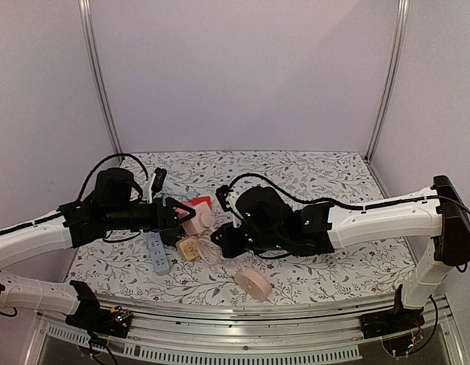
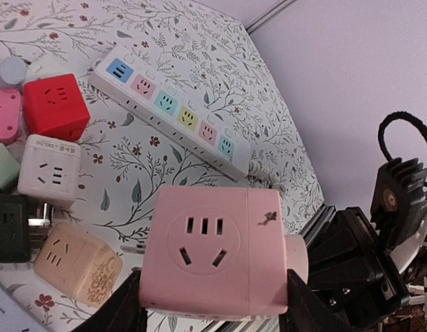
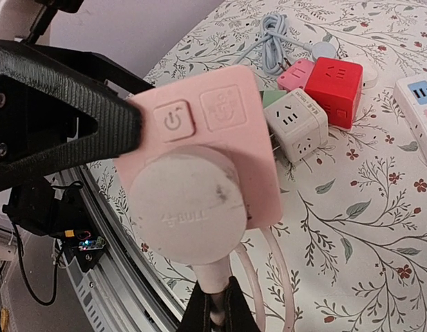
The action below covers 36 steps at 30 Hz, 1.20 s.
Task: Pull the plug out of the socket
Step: Remove the plug from the socket.
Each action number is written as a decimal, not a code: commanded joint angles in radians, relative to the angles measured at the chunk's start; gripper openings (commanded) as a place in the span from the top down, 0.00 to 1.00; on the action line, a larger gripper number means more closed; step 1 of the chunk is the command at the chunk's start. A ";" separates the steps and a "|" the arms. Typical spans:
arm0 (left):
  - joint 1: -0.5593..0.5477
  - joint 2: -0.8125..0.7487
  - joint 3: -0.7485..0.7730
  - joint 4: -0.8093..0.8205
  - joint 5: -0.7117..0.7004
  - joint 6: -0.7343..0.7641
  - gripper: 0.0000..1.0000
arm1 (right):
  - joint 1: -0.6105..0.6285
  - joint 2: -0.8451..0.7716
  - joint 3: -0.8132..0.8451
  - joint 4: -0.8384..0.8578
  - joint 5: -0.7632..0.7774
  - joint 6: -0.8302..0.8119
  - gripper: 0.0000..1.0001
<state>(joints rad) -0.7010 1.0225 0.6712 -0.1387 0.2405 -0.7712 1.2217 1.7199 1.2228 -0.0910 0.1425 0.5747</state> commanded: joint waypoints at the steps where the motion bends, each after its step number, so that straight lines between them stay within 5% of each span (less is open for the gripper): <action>1: 0.055 -0.039 -0.008 -0.077 -0.126 0.081 0.98 | -0.024 -0.025 -0.013 -0.136 0.087 0.010 1.00; 19: 0.046 0.048 -0.061 -0.149 -0.319 0.215 1.00 | -0.024 -0.180 0.053 -0.174 0.057 0.006 1.00; 36: 0.049 -0.063 -0.090 0.067 -0.083 -0.100 1.00 | -0.013 0.004 0.024 -0.139 0.051 0.020 1.00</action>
<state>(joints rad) -0.7002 0.9745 0.6212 -0.0925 0.2085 -0.8051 1.2179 1.6863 1.2564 -0.1486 0.1398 0.5827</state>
